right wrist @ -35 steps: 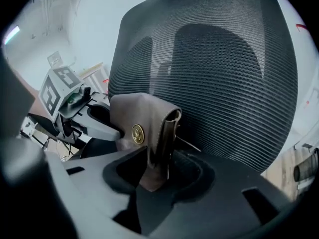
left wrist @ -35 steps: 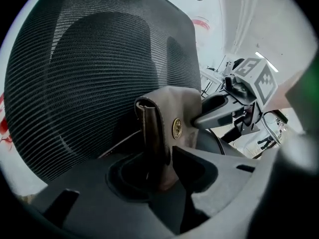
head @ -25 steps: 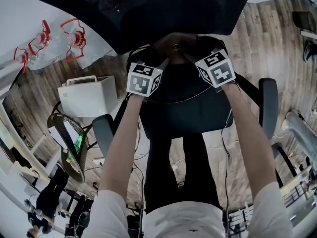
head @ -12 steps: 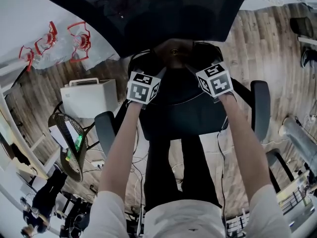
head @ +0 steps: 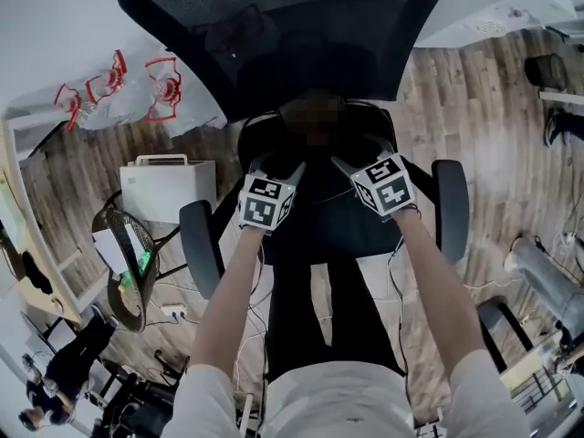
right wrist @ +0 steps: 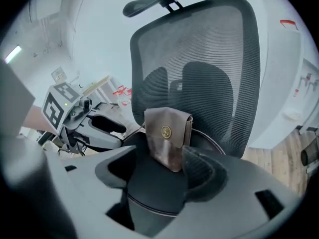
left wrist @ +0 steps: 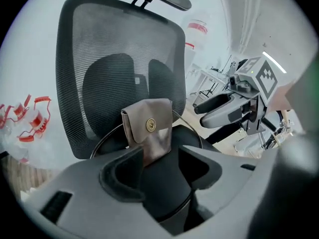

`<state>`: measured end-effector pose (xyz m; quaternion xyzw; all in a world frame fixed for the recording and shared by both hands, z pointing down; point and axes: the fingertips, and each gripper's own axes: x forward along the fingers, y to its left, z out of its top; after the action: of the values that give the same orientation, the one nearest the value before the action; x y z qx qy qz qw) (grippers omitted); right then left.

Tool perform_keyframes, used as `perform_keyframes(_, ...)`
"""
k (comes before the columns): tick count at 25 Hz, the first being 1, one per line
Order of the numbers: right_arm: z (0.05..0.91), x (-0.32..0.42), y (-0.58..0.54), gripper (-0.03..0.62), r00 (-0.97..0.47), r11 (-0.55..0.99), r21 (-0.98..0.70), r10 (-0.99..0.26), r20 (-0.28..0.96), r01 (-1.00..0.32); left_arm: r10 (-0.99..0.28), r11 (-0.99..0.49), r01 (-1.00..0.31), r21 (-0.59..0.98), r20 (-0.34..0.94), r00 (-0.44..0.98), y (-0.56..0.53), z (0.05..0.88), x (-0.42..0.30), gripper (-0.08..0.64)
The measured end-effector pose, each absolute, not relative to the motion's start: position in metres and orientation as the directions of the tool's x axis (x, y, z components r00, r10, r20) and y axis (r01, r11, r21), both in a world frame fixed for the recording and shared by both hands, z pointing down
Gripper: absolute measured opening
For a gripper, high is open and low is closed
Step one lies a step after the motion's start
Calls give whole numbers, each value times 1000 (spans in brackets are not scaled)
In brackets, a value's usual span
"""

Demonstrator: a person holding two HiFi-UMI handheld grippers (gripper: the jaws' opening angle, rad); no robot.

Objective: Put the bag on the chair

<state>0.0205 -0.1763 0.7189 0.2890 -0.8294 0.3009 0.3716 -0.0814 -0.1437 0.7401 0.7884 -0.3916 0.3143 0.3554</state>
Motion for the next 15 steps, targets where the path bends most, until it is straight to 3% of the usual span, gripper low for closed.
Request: perform_keyframes(15,648,43,-106,261,-632,624,-395,-211,745,-674,-503,-268,-887,375,731,461,-87,652,-48,204)
